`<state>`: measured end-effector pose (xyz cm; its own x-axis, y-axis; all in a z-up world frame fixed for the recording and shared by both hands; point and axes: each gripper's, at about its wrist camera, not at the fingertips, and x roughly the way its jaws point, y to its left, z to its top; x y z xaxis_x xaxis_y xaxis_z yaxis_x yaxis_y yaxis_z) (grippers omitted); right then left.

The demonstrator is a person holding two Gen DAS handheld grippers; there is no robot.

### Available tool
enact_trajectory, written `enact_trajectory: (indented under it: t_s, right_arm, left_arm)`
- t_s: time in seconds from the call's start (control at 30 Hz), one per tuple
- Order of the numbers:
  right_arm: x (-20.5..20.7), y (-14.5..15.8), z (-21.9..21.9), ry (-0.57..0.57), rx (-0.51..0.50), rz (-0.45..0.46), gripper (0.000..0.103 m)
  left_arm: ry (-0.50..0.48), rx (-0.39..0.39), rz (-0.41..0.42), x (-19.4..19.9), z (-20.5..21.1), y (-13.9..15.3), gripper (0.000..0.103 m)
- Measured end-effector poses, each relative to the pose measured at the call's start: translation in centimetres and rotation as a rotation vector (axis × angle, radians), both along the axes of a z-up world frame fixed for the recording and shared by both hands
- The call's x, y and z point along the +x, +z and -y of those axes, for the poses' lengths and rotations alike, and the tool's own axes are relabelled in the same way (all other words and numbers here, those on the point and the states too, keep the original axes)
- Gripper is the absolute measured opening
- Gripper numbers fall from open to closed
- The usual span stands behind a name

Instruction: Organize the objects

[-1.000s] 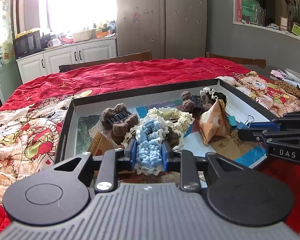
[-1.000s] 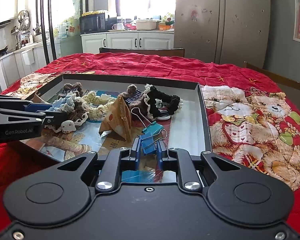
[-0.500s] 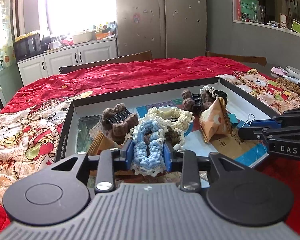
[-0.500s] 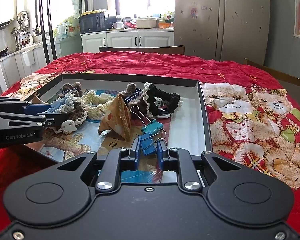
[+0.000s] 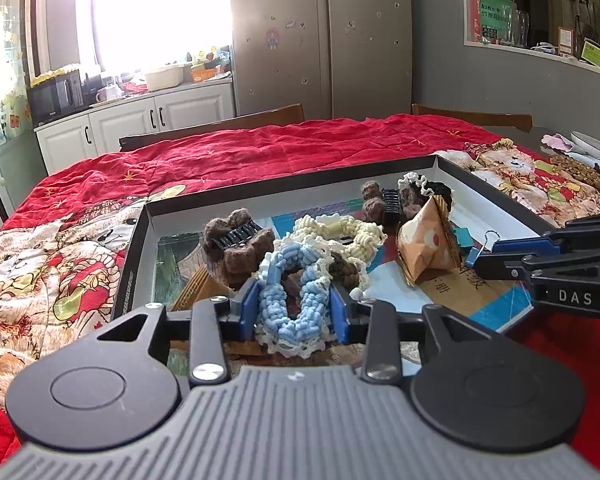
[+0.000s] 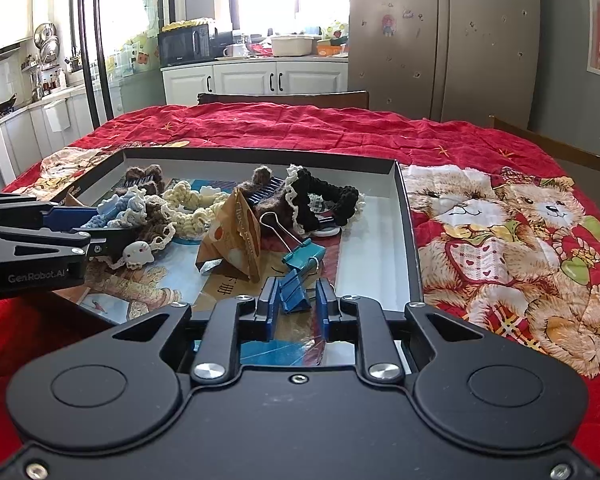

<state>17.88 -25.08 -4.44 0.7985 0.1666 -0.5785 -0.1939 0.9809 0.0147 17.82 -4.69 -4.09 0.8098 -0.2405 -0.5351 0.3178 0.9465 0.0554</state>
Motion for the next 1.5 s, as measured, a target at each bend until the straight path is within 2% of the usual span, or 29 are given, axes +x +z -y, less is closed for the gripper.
enact_trajectory:
  t_s: [0.37,0.57,0.67,0.93,1.2,1.37,1.43,1.5]
  right_arm:
    - [-0.6,0.3,-0.4,0.003,-0.014,0.02,0.029]
    - [-1.4,1.1,-0.6,0.007,-0.017,0.049,0.038]
    - [-1.9,1.5,-1.1,0.011,-0.039,0.068,0.041]
    - [-3.4,3.0,-1.4,0.014,-0.041,0.108,0.046]
    - [-5.7,5.2,-1.3,0.006,-0.042,0.144,0.055]
    - [-7.6,6.8,-1.5,0.004,-0.054,0.163,0.06]
    - [-8.4,7.4,-1.5,0.001,-0.063,0.166,0.064]
    - [-9.3,8.0,-1.6,-0.003,-0.071,0.173,0.074]
  left_arm:
    - [0.001,-0.022,0.019,-0.5,0.0,0.5,0.065]
    - [0.004,-0.056,0.064,-1.8,-0.2,1.8,0.082]
    - [0.0,-0.06,0.093,-2.7,-0.2,2.6,0.087]
    - [-0.003,-0.063,0.134,-4.6,-0.3,4.3,0.089]
    - [0.018,-0.069,0.153,-6.5,-1.1,5.7,0.102]
    - [0.029,-0.064,0.156,-8.0,-1.7,6.8,0.103]
    - [0.036,-0.062,0.157,-8.8,-2.0,7.2,0.103]
    - [0.043,-0.06,0.15,-9.5,-2.2,7.6,0.103]
